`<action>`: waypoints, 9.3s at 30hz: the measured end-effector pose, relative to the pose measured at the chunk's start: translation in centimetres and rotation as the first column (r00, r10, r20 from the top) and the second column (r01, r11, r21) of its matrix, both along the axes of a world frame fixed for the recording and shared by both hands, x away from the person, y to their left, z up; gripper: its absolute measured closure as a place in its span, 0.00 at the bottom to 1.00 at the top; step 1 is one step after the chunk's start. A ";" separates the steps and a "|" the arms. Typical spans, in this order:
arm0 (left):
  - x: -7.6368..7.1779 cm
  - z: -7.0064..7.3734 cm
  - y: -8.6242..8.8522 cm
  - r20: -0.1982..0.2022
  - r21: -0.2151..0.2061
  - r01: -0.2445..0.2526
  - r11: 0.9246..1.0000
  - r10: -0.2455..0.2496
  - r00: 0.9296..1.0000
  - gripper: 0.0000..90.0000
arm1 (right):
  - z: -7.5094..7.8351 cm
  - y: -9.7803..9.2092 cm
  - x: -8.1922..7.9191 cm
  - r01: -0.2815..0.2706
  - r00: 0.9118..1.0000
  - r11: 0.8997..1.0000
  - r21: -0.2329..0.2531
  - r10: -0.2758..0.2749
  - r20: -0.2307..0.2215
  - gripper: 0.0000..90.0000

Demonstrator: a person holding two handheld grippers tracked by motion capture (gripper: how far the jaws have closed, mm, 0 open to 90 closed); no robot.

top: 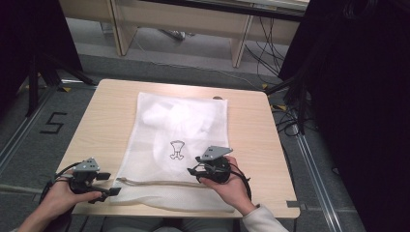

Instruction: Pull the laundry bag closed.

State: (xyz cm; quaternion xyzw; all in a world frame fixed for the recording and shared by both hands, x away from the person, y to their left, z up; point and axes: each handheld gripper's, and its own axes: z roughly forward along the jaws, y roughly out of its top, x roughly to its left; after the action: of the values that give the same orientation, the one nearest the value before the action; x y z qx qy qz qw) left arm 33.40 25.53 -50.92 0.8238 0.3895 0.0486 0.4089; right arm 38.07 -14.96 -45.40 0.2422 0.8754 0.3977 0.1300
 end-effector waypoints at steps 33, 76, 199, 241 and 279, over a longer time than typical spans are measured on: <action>0.0 -0.1 -0.1 0.003 -0.001 0.000 1.000 0.000 1.000 0.24 | 0.3 2.5 0.7 -0.036 0.998 0.999 0.034 0.035 0.047 0.55; -0.1 -0.1 0.0 -0.027 0.006 0.014 1.000 -0.014 1.000 0.23 | -1.3 17.6 1.8 -0.313 0.946 0.950 -0.010 0.311 -0.096 0.70; 0.2 1.0 -0.8 -0.107 -0.116 -0.037 0.993 0.025 0.994 0.95 | -2.3 17.9 1.0 -0.391 0.905 0.910 -0.138 0.352 -0.239 0.91; 0.2 0.8 -0.6 -0.096 -0.101 -0.027 0.995 0.017 0.995 0.95 | -3.0 16.4 1.0 -0.383 0.900 0.908 -0.168 0.327 -0.288 0.91; 0.2 0.6 -0.6 -0.100 -0.102 -0.031 0.994 0.021 0.995 0.94 | -2.9 14.4 1.1 -0.375 0.896 0.909 -0.184 0.305 -0.322 0.91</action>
State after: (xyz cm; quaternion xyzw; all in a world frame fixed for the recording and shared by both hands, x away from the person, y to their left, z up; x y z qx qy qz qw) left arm 33.60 24.92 -50.30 0.7978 0.4217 -0.0071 0.4308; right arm 39.16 -0.54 -48.33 0.1216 0.9554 0.2658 -0.0415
